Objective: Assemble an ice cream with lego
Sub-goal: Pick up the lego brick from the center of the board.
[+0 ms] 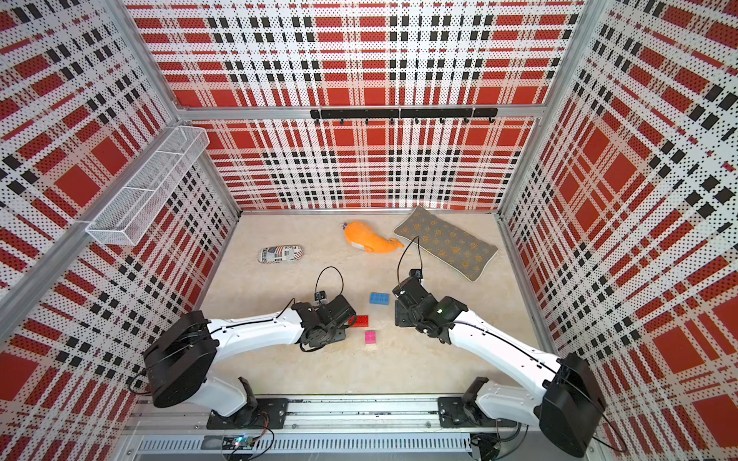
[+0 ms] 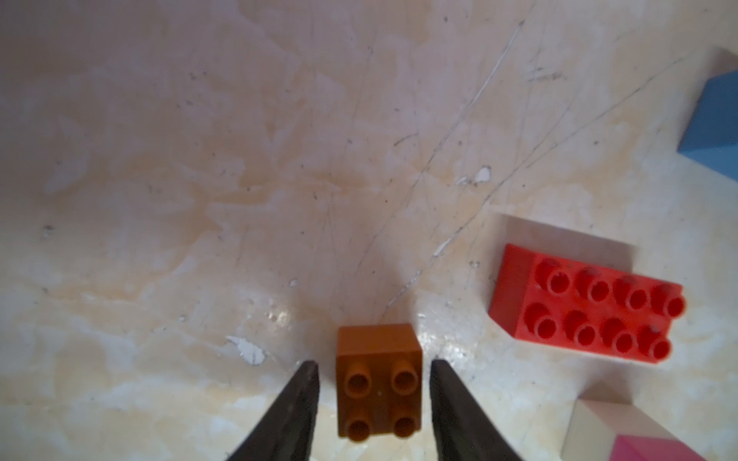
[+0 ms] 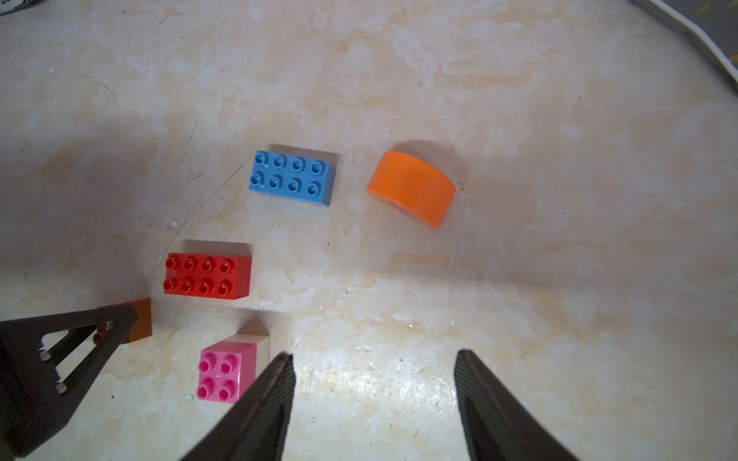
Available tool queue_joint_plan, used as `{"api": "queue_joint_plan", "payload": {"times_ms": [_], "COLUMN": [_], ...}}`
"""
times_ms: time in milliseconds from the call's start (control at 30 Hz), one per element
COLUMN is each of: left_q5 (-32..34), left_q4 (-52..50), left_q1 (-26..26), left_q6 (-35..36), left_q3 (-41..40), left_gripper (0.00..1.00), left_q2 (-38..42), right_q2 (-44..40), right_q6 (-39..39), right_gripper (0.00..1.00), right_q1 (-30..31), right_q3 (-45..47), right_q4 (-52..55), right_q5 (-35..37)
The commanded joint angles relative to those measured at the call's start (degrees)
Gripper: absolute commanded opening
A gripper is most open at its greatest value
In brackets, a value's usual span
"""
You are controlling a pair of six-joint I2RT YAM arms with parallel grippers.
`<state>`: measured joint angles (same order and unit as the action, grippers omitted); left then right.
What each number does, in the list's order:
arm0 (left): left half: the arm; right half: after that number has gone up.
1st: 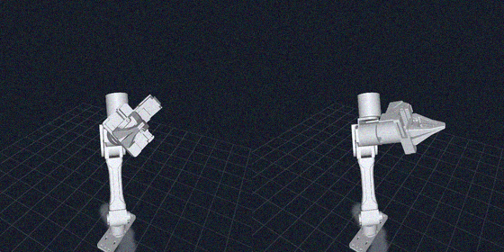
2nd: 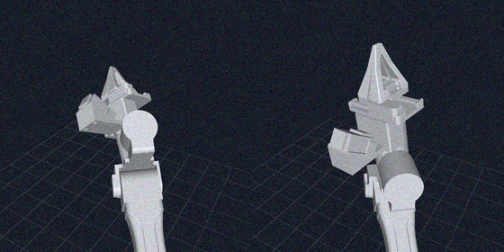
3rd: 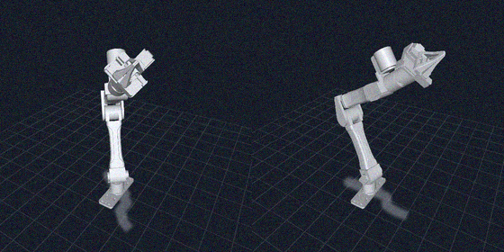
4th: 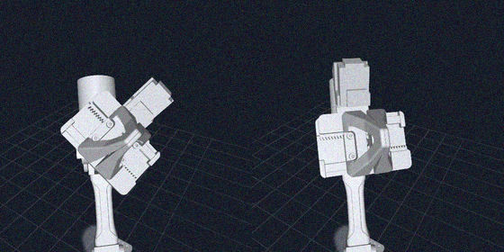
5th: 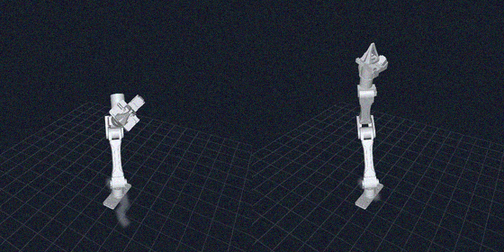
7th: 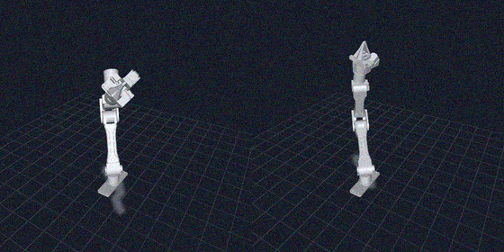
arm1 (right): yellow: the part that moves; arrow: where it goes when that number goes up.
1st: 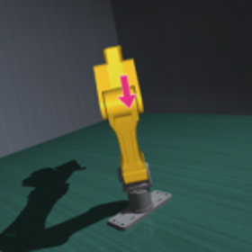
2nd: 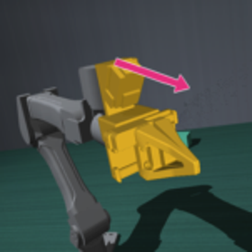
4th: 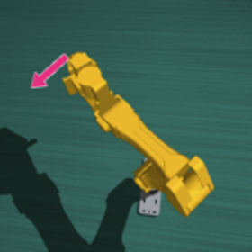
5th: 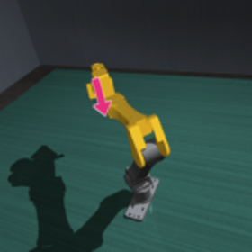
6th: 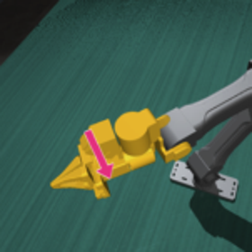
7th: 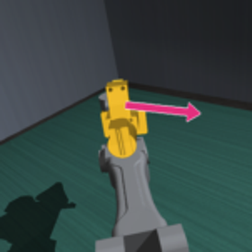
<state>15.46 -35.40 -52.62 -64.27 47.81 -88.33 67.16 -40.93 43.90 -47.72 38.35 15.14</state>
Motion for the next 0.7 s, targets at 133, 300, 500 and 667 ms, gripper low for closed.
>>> {"api": "queue_joint_plan", "payload": {"times_ms": [133,300,500,667], "left_q5": [0.8,0.4,0.3,0.1], "left_q4": [-0.3,-0.3,-0.3,-0.2], "left_q1": [-0.5,-0.5,-0.7,-0.7], "left_q6": [0.1,-0.1,-0.1,0.0], "left_q3": [1.7,1.3,1.3,1.4], "left_gripper": [0.48,0.48,0.4,0.39], "left_q2": [-1.2,-1.7,-1.8,-2.4], "right_q2": [-1.1,-1.1,-1.3,-1.4], "right_q6": [0.3,0.3,0.1,0.1], "right_gripper": [0.68,0.68,0.68,0.68], "right_q1": [-0.6,-0.6,-0.6,-0.6], "right_q3": [0.9,1.0,1.5,1.6], "right_q4": [-0.8,-0.9,-1.2,-1.1], "right_q5": [-0.2,-0.5,-0.7,-0.8]}}
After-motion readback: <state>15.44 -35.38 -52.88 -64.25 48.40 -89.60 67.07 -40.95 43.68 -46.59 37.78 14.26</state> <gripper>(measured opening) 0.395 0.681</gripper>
